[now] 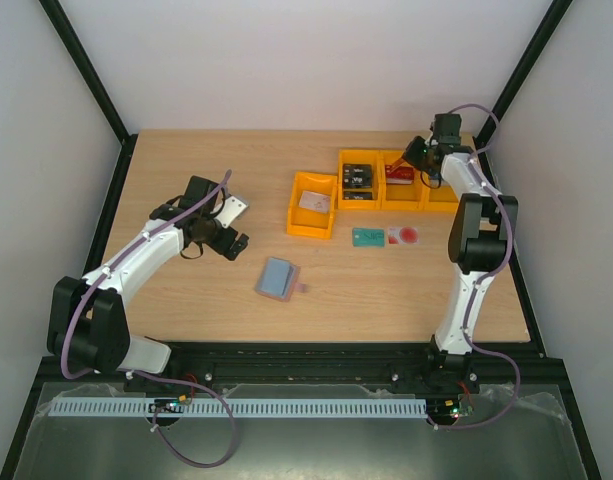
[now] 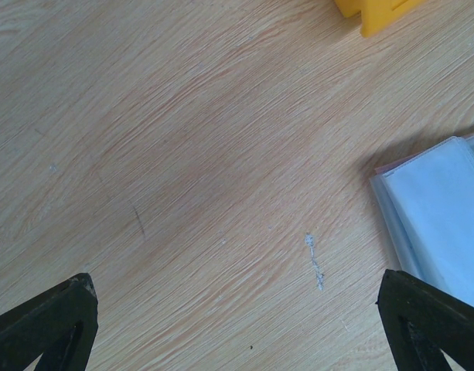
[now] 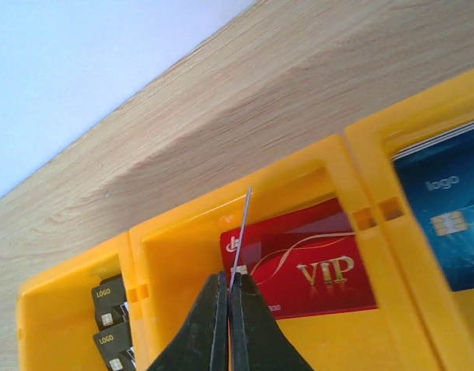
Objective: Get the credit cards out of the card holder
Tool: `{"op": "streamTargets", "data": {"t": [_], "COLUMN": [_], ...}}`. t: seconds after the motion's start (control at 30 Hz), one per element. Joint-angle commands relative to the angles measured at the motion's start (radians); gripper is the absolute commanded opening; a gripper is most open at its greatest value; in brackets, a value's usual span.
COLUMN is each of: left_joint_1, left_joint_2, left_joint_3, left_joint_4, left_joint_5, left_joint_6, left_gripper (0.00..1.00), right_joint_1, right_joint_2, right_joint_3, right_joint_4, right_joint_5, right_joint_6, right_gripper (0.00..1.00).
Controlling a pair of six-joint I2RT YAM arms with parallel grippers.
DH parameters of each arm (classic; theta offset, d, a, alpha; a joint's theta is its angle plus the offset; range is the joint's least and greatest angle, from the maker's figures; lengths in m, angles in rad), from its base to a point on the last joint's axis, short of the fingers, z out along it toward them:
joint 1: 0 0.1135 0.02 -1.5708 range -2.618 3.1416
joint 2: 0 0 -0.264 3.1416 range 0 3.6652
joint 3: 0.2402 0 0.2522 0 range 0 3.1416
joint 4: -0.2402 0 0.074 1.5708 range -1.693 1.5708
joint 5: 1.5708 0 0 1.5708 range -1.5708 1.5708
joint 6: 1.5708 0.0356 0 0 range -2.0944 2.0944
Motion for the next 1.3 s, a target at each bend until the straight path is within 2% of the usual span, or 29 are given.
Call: {"op": "streamTargets", "data": {"t": [0.0, 0.33, 0.5, 0.8, 0.93, 0.97, 1.03, 1.1, 1.17, 1.27], "left_joint_1": [0.006, 0.007, 0.006, 0.006, 0.007, 0.006, 0.007, 0.007, 0.006, 0.006], "left_joint_2": [-0.013, -0.012, -0.013, -0.015, -0.014, -0.015, -0.015, -0.015, -0.015, -0.014], "left_joint_3": [-0.008, -0.01, -0.011, -0.016, -0.017, -0.016, -0.018, -0.017, -0.018, -0.018], "left_joint_4": [-0.001, 0.0, 0.0, 0.0, 0.001, 0.0, 0.0, 0.001, 0.001, 0.0], "left_joint_5": [0.003, 0.003, -0.001, 0.0, 0.0, 0.0, 0.0, 0.001, 0.002, 0.004], "left_joint_6": [0.006, 0.009, 0.011, 0.014, 0.014, 0.014, 0.014, 0.014, 0.014, 0.014], "left_gripper": [0.99, 0.99, 0.99, 0.99, 0.99, 0.99, 0.99, 0.99, 0.99, 0.99], "right_joint_1": [-0.018, -0.025, -0.025, -0.025, -0.025, -0.025, -0.025, -0.024, -0.023, -0.018], "right_joint_2": [-0.039, 0.028, 0.07, 0.068, 0.055, 0.054, 0.041, 0.021, -0.002, -0.026], "right_joint_3": [-0.036, -0.027, -0.004, -0.007, -0.007, -0.001, 0.001, 0.002, 0.013, 0.043], "right_joint_4": [0.027, 0.077, 0.065, 0.041, 0.033, 0.026, 0.02, 0.016, 0.008, -0.003], "right_joint_5": [-0.028, -0.158, -0.128, 0.022, 0.063, 0.079, 0.116, 0.158, 0.207, 0.223], "right_joint_6": [0.016, 0.021, 0.033, 0.045, 0.041, 0.038, 0.036, 0.027, 0.013, -0.026], "right_gripper": [0.02, 0.02, 0.02, 0.02, 0.11, 0.15, 0.29, 0.36, 0.42, 0.44]}}
